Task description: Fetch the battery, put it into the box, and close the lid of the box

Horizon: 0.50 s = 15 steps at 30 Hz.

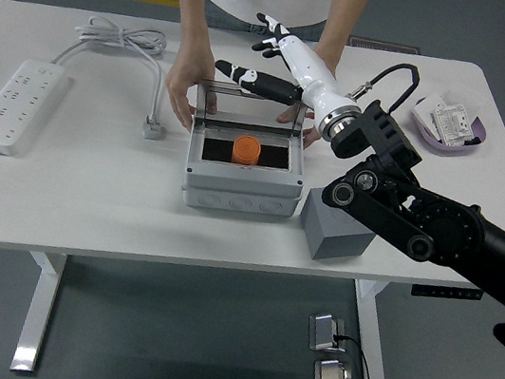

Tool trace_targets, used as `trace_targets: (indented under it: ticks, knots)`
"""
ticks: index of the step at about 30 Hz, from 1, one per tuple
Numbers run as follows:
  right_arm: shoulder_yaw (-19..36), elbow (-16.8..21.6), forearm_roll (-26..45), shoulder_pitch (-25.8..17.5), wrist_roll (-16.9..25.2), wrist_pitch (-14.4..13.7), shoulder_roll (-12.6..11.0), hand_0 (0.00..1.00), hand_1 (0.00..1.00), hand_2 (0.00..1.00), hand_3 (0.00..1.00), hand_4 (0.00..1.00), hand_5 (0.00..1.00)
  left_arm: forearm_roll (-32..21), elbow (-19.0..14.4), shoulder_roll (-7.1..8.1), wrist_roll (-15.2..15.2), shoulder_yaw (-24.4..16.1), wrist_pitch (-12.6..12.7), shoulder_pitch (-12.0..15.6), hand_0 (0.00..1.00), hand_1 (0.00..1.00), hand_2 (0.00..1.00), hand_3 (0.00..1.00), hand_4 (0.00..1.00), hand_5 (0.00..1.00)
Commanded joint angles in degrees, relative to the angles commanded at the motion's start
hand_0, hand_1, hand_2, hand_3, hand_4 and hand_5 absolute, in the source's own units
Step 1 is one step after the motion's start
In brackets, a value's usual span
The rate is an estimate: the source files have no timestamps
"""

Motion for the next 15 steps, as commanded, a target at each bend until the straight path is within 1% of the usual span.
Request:
trace_targets:
  ticks: [3, 4, 9, 10, 11, 15]
  knots:
    - [-0.10, -1.92, 2.46, 1.58, 0.90, -0.03, 0.31, 0.862, 0.733, 0.762, 0.998, 0.981, 0.770, 0.02, -0.11, 0.13, 0.04, 0.07, -0.10, -0.39, 0.603, 0.689, 0.625, 0.647, 0.712, 0.165]
    - [-0.35, -2.57, 3.19, 1.96, 1.15, -0.02, 0.46, 0.772, 0.682, 0.715, 0.924, 0.971, 0.771, 0.18, -0.13, 0.17, 0.11, -0.06, -0.12, -0.46, 0.603, 0.688, 0.624, 0.645, 0.710, 0.161]
    - [-3.10, -7.40, 8.18, 3.93, 2.92, -0.03, 2.00, 0.772, 0.682, 0.715, 0.924, 0.971, 0.771, 2.20, -0.18, 0.50, 0.85, -1.79, -0.20, -0.77, 0.603, 0.688, 0.624, 0.645, 0.710, 0.161]
    - [-3.83, -8.42, 9.07, 4.25, 3.19, 0.09, 2.36, 0.744, 0.654, 0.689, 0.892, 0.959, 0.765, 2.49, -0.18, 0.58, 0.96, -2.03, -0.22, -0.84, 0.602, 0.688, 0.622, 0.646, 0.711, 0.159]
    - [-4.58, -9.46, 9.92, 4.53, 3.41, 0.23, 2.71, 0.744, 0.654, 0.689, 0.892, 0.959, 0.765, 2.76, -0.19, 0.68, 1.05, -2.26, -0.23, -0.92, 0.602, 0.688, 0.622, 0.646, 0.711, 0.159]
    - [-7.07, -12.88, 12.53, 5.35, 4.02, 0.80, 3.69, 0.744, 0.654, 0.689, 0.892, 0.959, 0.765, 3.18, -0.21, 1.01, 1.16, -2.53, -0.28, -1.30, 0.602, 0.688, 0.622, 0.646, 0.711, 0.159]
